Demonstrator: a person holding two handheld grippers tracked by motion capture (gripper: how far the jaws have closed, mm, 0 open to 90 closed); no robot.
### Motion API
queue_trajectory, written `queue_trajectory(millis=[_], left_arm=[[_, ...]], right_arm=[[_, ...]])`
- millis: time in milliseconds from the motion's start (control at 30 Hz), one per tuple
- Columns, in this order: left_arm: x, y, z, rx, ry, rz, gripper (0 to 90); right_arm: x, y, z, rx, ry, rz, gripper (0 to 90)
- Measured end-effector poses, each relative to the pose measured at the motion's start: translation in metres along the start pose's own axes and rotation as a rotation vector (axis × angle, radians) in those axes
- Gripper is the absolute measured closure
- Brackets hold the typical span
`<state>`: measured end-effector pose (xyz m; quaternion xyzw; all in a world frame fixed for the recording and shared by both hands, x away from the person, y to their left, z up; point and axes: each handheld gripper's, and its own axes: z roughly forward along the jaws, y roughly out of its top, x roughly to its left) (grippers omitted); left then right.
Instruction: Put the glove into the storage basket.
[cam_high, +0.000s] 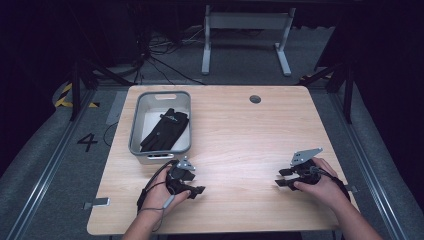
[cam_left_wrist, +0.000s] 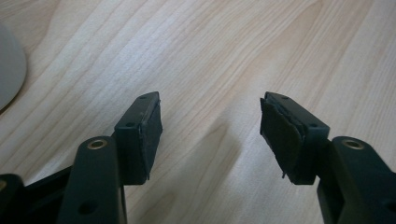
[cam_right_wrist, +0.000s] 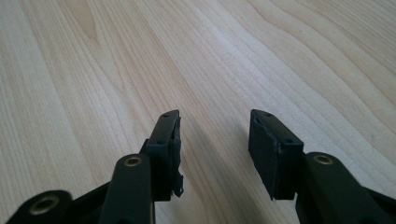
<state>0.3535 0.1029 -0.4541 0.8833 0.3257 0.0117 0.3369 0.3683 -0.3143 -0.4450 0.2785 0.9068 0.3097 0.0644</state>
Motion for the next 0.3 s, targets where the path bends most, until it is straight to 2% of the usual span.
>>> queue_trajectory(millis=[33, 67, 133, 167, 300], left_arm=[[0.0002, -0.0008, 0.0002, 0.002, 0.005, -0.005, 38.3], [0.0018, -0.0025, 0.0007, 0.009, 0.025, -0.027, 37.4], [0.0067, -0.0044, -0.0025, 0.001, 0.094, -0.12, 39.4], [0.0086, -0.005, -0.0038, -0.002, 0.106, -0.132, 37.4], [0.0102, -0.007, -0.0051, -0.01, 0.096, -0.106, 36.9]], right_arm=[[-0.0003, -0.0004, 0.0001, -0.003, -0.004, -0.001, 54.7], [-0.0007, -0.0006, -0.0003, -0.003, -0.004, 0.002, 54.4], [-0.0038, -0.0013, -0.0014, -0.016, -0.031, 0.01, 53.9], [-0.0054, -0.0017, -0.0021, -0.016, -0.045, 0.017, 53.8], [-0.0082, -0.0031, -0.0033, -0.032, -0.051, 0.032, 53.0]])
